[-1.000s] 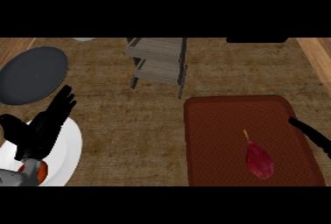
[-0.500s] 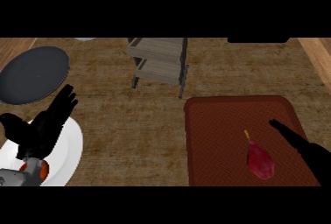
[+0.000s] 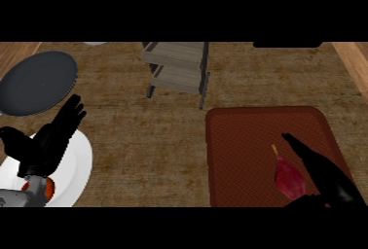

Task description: Pick the pear from the tray and place it in the tiered basket

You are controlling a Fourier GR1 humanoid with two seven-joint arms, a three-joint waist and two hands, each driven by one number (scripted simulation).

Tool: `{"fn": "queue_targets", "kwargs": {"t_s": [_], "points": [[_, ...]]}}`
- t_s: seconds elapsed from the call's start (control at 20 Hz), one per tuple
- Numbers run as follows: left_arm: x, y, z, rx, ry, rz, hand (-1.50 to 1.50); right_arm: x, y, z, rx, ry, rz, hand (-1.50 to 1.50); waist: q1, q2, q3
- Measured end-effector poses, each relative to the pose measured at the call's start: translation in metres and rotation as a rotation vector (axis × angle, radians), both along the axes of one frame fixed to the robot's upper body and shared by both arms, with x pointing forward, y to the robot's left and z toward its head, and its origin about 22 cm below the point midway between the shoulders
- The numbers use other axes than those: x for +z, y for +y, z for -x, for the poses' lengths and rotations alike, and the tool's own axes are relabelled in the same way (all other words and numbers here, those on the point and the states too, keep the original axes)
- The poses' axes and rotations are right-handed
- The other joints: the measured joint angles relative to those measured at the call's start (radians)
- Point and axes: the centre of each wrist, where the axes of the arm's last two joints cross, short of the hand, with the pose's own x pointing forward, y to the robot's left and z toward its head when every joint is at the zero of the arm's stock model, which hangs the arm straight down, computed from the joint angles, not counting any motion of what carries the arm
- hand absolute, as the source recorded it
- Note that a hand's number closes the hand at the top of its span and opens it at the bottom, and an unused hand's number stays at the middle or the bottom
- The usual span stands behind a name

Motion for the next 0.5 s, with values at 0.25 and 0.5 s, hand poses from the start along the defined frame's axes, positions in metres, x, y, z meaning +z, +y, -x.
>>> {"fn": "queue_targets", "kwargs": {"t_s": [0.25, 0.5], "points": [[-0.001, -0.012, 0.001, -0.002, -0.003, -0.005, 0.00, -0.022, -0.006, -0.008, -0.027, -0.023, 0.042, -1.50, -0.002, 0.000, 0.000], [0.000, -0.014, 0.000, 0.000, -0.001, -0.004, 0.00, -0.042, -0.008, -0.015, -0.039, -0.060, 0.072, -1.50, -0.002, 0.000, 0.000]]}}
